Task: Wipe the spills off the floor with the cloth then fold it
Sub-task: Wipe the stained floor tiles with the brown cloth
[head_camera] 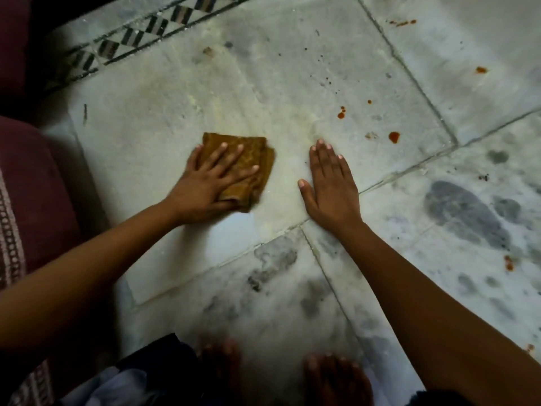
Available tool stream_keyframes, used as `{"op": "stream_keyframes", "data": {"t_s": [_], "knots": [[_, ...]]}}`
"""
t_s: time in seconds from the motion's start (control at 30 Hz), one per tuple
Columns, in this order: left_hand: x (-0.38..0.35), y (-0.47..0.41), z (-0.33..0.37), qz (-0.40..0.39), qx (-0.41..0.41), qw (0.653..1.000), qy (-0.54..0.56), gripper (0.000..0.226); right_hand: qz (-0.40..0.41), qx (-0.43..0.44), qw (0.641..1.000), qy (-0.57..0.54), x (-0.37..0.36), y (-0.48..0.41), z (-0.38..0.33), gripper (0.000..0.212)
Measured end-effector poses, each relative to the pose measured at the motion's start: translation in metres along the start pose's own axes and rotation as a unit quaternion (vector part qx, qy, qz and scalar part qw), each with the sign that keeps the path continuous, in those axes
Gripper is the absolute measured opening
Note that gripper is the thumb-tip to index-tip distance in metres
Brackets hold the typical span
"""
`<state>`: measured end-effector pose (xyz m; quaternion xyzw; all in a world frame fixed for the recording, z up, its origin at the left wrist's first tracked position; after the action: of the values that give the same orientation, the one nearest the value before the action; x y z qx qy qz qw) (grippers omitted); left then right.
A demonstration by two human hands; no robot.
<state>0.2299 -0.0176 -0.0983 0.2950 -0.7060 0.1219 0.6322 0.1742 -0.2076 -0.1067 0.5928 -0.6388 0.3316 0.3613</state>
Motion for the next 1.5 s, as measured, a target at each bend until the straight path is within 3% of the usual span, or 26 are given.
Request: {"op": "stream_keyframes", "data": {"t_s": [0.13, 0.2, 0.3, 0.4, 0.47, 0.5, 0.57, 0.67, 0.77, 0.97, 1.07, 1.17, 1.27, 1.37, 1.5], "knots": [[-0.003, -0.035, -0.063, -0.05, 0.185, 0.978, 0.076, 0.073, -0.003, -0.022, 1.0, 0.013, 0.001, 0.002, 0.004, 0.069], [0.003, -0.071, -0.062, -0.073, 0.212, 0.97, 0.093, 0.068, -0.008, -0.027, 1.0, 0.011, 0.001, 0.002, 0.004, 0.069], [0.013, -0.088, -0.027, -0.068, 0.164, 0.981, 0.071, 0.072, -0.01, -0.023, 1.0, 0.008, 0.001, 0.001, 0.003, 0.069], [0.016, -0.05, 0.02, -0.007, 0.046, 0.999, 0.015, 0.076, -0.011, -0.024, 1.0, 0.009, 0.003, 0.003, 0.007, 0.069], [0.012, -0.019, 0.027, 0.03, -0.014, 0.999, -0.005, 0.071, 0.006, -0.033, 0.999, 0.013, 0.012, 0.007, 0.016, 0.069], [0.01, -0.011, 0.016, 0.031, -0.006, 0.999, -0.006, 0.07, 0.015, -0.042, 0.999, 0.018, 0.017, 0.008, 0.022, 0.069], [0.005, -0.02, -0.021, 0.009, 0.078, 0.997, 0.025, 0.073, 0.034, -0.062, 0.997, 0.027, 0.028, 0.009, 0.035, 0.07], [0.008, -0.071, -0.063, -0.035, 0.243, 0.963, 0.106, 0.07, 0.044, -0.087, 0.995, 0.026, 0.036, 0.003, 0.049, 0.073], [0.016, -0.128, -0.056, -0.063, 0.293, 0.944, 0.138, 0.064, 0.027, -0.093, 0.995, 0.023, 0.033, -0.007, 0.049, 0.073], [0.029, -0.115, 0.011, 0.007, 0.118, 0.992, 0.035, 0.07, 0.033, -0.095, 0.995, 0.01, 0.032, -0.013, 0.049, 0.07], [0.021, -0.11, -0.036, 0.007, 0.17, 0.984, 0.061, 0.073, 0.032, -0.103, 0.994, 0.012, 0.033, -0.011, 0.05, 0.07], [0.02, -0.165, -0.082, -0.015, 0.257, 0.962, 0.085, 0.076, 0.027, -0.107, 0.994, 0.01, 0.032, -0.013, 0.05, 0.069], [0.03, -0.228, -0.08, -0.039, 0.257, 0.962, 0.087, 0.069, 0.012, -0.12, 0.993, 0.006, 0.031, -0.013, 0.051, 0.07], [0.04, -0.235, -0.033, -0.029, 0.15, 0.987, 0.054, 0.074, 0.004, -0.125, 0.992, 0.004, 0.032, -0.013, 0.051, 0.07], [0.04, -0.175, 0.005, 0.026, -0.011, 1.0, 0.005, 0.068, 0.0, -0.132, 0.991, -0.004, 0.032, -0.014, 0.052, 0.071]]}}
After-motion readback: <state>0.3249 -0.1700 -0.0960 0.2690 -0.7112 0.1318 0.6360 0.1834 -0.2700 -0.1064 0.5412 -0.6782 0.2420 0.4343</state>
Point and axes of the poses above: each hand's wrist, its own y-axis away from the middle knuckle, its own x-axis out of the back of the hand, z = x × y, the point moved 9 cm from there along -y, towards the middle knuckle, and after that the axes turned 15 degrees about -y, right-handed, at the moved point
